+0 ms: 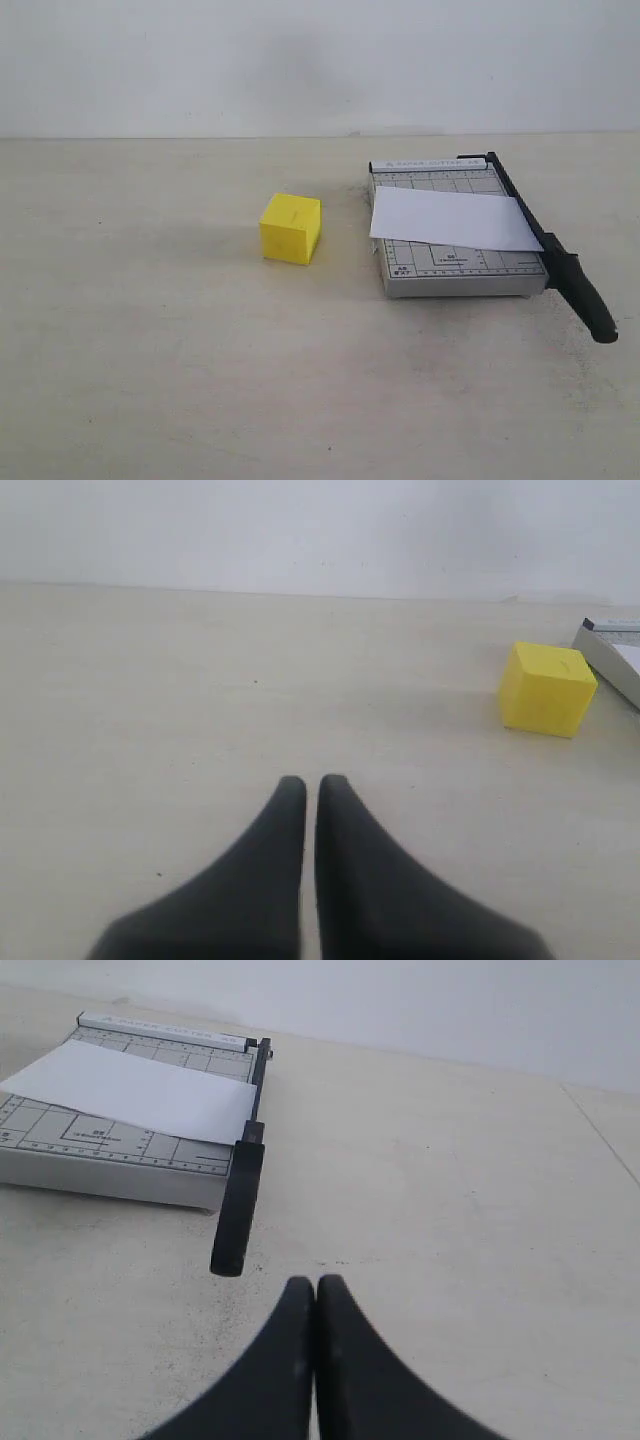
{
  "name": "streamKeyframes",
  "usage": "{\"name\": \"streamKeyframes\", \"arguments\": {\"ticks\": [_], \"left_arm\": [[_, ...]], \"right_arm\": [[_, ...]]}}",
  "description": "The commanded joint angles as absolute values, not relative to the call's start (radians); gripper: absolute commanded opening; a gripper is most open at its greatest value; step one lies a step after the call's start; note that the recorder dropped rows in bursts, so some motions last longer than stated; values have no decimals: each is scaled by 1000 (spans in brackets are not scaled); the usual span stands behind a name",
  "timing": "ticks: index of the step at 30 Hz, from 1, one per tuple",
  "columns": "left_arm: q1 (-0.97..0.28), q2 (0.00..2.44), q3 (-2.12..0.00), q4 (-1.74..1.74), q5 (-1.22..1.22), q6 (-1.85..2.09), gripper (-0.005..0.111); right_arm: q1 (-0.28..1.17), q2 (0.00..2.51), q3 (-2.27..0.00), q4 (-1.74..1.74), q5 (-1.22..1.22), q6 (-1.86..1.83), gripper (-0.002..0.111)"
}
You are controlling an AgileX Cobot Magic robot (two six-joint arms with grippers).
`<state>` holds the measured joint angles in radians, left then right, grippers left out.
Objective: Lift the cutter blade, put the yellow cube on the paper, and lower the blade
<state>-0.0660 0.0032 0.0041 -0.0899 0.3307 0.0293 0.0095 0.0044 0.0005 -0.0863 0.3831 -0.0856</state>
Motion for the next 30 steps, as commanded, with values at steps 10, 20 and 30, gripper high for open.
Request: {"name": "streamKeyframes", "arguments": {"ticks": [10,20,30], "left_arm": [[-72,0,0,-91,314,25,4],[-72,0,0,-91,314,25,4],[-72,0,0,-91,314,25,4]], "right_arm": [[10,0,0,-97,378,-87,0],[10,0,0,-274,345,-244,0],[10,0,0,113,-168,238,0]]}}
